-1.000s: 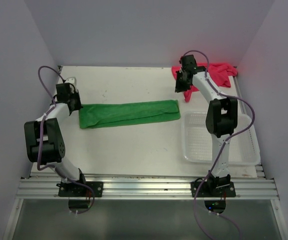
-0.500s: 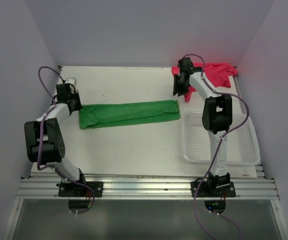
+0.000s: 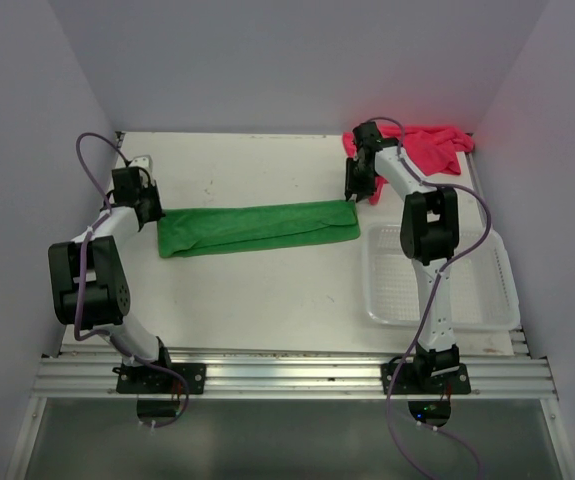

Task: Roll the towels
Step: Fold the towel

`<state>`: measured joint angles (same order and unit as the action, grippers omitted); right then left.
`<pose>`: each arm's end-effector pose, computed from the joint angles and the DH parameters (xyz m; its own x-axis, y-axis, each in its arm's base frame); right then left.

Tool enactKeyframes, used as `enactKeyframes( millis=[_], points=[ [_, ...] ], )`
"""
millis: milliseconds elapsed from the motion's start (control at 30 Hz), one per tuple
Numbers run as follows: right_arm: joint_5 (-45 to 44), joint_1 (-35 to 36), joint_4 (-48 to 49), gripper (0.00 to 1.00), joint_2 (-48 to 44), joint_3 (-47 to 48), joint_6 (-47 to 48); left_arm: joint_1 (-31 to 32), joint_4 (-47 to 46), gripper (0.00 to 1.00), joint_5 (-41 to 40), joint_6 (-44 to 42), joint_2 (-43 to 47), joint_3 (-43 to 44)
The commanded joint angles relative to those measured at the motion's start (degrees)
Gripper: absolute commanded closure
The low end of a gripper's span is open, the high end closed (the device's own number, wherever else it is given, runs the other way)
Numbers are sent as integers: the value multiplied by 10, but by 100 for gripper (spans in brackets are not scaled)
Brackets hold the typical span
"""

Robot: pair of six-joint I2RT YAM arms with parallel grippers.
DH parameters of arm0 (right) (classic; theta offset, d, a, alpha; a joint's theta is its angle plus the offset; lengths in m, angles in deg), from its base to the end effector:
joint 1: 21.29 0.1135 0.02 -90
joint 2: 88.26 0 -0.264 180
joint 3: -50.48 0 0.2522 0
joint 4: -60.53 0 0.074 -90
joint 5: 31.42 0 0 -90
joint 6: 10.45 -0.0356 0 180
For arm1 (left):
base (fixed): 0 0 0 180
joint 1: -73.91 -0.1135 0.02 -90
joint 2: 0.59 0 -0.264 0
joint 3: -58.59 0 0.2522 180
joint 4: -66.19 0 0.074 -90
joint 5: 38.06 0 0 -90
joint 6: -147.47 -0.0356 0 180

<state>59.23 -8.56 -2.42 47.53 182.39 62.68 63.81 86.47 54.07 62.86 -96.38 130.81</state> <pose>0.4915 0.1114 0.1798 -0.9234 0.0889 -0.3735 0.0452 0.9912 0.1242 0.3515 0.0613 0.1994 -0.6650 -0.2138 -0.7155 -0.2123 0.9727 -0.0934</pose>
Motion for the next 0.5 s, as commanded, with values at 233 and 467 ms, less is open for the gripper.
enactKeyframes(
  millis=[233, 467],
  points=[
    [21, 2, 1, 76, 5, 15, -2, -5, -18, 100, -1, 1, 11, 3],
    [36, 2, 2, 97, 0, 12, -3, -5, -18, 100, 2, 1, 10, 4]
  ],
)
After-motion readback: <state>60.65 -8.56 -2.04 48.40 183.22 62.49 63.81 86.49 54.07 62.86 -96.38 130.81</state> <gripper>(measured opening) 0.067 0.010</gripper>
